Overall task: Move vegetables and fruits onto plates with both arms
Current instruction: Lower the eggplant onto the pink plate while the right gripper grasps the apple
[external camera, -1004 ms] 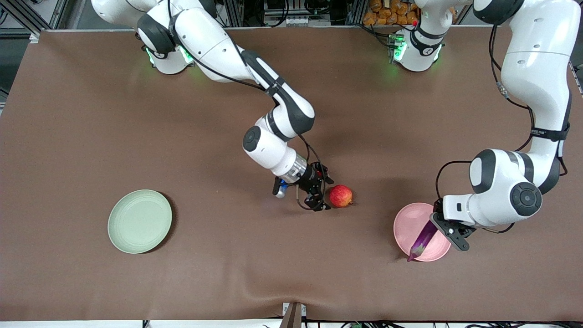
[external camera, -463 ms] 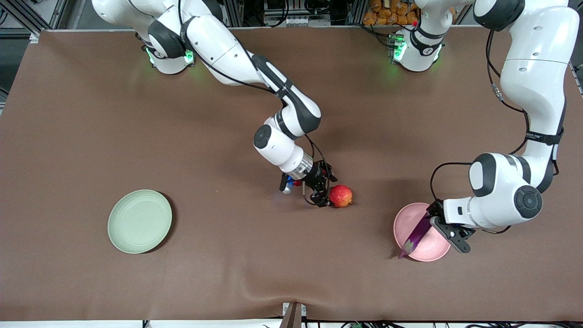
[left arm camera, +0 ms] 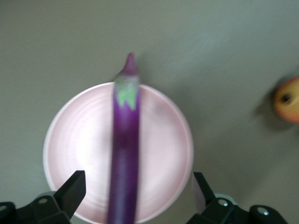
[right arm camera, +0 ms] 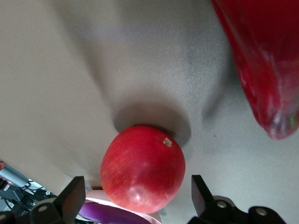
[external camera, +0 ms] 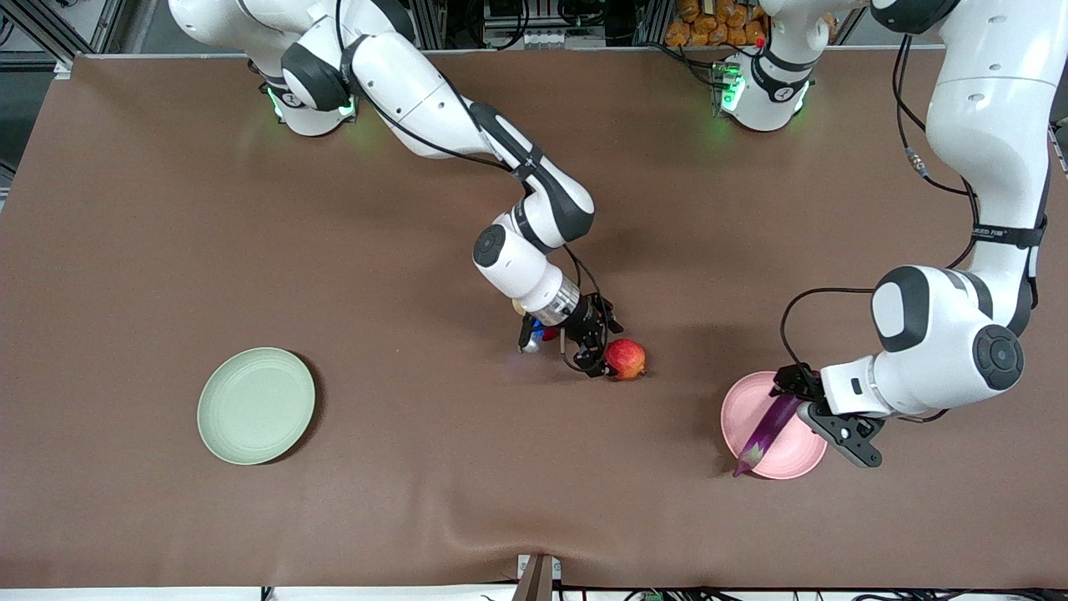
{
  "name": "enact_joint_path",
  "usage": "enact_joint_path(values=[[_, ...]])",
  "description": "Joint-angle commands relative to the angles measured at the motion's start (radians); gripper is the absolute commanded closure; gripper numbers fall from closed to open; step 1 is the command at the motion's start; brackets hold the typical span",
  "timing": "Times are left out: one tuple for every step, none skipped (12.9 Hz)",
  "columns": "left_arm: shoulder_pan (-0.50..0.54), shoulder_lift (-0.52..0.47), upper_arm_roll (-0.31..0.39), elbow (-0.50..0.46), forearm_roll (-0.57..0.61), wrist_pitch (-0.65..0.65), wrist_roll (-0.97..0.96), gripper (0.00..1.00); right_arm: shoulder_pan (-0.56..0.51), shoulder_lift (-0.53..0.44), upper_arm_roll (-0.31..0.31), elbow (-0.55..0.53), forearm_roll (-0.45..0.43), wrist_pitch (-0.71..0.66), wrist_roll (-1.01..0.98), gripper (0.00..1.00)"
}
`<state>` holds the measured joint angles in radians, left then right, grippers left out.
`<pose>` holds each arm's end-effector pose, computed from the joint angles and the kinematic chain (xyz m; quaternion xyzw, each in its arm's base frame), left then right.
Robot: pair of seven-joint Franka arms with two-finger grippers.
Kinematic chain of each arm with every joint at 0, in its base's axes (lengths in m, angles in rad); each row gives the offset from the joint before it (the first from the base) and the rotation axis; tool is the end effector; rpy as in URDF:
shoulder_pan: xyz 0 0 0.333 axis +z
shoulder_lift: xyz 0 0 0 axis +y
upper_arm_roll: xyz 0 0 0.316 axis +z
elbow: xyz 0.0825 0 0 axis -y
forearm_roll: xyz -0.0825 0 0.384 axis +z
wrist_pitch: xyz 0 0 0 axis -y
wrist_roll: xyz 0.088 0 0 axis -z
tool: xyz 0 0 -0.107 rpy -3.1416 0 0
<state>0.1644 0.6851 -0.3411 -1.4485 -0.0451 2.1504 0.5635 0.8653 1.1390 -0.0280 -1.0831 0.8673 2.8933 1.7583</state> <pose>0.7188 -0.0825 0.3068 0.9417 -0.3113 0.0494 0.1172 0.5626 0.5706 0.1788 -0.6217 0.6876 0.1336 0.3506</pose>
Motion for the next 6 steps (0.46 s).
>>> enact_joint_path(values=[[0.001, -0.041, -0.062, -0.029, -0.019, -0.049, -0.163, 0.0, 0.021, 0.065, -0.012, 0.087, 0.024, 0.017, 0.001, 0.0], [-0.005, -0.053, -0.067, -0.029, -0.019, -0.066, -0.21, 0.0, 0.021, 0.065, -0.012, 0.089, 0.022, 0.017, -0.003, 0.24], [-0.006, -0.064, -0.076, -0.029, -0.019, -0.079, -0.238, 0.0, 0.021, 0.065, -0.013, 0.088, 0.021, 0.017, -0.005, 0.44], [-0.006, -0.067, -0.078, -0.029, -0.019, -0.089, -0.243, 0.0, 0.015, 0.064, -0.013, 0.088, 0.021, 0.017, -0.006, 0.58], [-0.006, -0.067, -0.078, -0.032, -0.019, -0.092, -0.246, 0.0, 0.006, 0.058, -0.015, 0.088, 0.019, 0.014, -0.011, 0.62], [-0.011, -0.067, -0.079, -0.036, -0.019, -0.092, -0.254, 0.0, -0.003, 0.044, -0.018, 0.088, 0.019, 0.011, -0.008, 0.62]])
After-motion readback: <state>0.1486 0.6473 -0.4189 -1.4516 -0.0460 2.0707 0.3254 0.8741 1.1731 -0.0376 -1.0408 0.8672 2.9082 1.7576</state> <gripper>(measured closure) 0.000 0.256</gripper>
